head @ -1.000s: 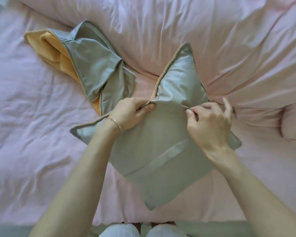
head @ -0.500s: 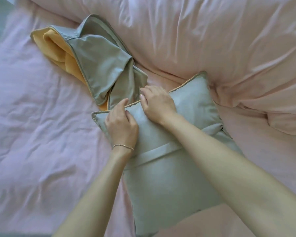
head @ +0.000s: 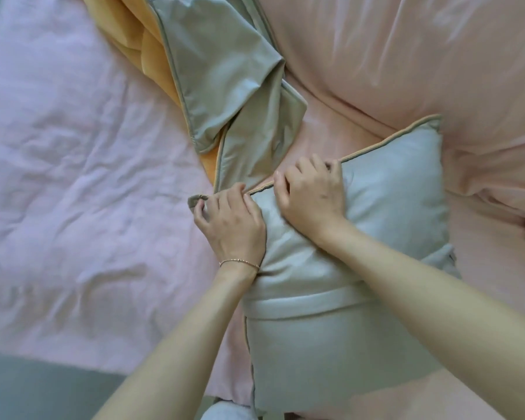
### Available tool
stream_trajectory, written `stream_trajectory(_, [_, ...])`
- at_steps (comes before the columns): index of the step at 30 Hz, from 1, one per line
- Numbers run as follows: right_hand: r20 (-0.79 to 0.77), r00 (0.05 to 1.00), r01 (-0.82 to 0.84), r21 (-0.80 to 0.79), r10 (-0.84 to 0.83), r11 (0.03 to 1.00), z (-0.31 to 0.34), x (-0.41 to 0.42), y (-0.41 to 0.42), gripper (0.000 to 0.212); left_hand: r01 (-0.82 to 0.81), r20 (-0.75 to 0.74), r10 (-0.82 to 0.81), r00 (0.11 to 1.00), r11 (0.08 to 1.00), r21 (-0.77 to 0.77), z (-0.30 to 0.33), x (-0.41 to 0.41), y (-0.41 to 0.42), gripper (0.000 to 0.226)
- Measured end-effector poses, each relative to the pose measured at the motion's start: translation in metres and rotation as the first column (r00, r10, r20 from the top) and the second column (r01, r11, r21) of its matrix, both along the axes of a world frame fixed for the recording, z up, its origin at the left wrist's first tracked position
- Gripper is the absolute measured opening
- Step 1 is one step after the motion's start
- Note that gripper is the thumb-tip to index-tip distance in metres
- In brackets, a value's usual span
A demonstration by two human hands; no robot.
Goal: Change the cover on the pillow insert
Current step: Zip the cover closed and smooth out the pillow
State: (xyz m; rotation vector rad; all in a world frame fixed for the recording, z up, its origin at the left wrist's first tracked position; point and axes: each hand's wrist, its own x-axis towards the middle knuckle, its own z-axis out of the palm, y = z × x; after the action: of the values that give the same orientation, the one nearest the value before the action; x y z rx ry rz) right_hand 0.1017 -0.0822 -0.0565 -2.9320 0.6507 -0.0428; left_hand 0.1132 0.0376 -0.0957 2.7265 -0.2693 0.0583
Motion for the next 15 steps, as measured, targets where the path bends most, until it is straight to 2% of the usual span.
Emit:
stream_trajectory(2, [0.111,0.992,-0.067,0.002,0.066,0.998,-0.018,-0.019,0.014,0.024,-0.01,0.0,0.01,1.0,1.0,0.001,-0.01,-0.008,0.008,0.029])
stream_trajectory(6, [0.238,0.958,-0.184,0.083,0.16,0.979,-0.04,-0.057,0.025,0.036,0.04,0.03,-0.037,0.999,0.995,-0.087,-0.02,-0.035,0.017,0.026])
stream_trajectory(10, [0.224,0.96,-0.2,0.132,0.167,0.971,-0.068,-0.065,0.036,0.035,0.059,-0.021,-0.061,0.998,0.992,-0.11,-0.043,-0.043,0.025,0.022])
stream_trajectory(15, [0.174,0.964,-0.212,0.057,0.199,0.976,-0.106,-0.02,0.021,0.029,-0.056,-0.024,0.057,0.998,0.997,0.054,-0.077,-0.011,0.007,0.02])
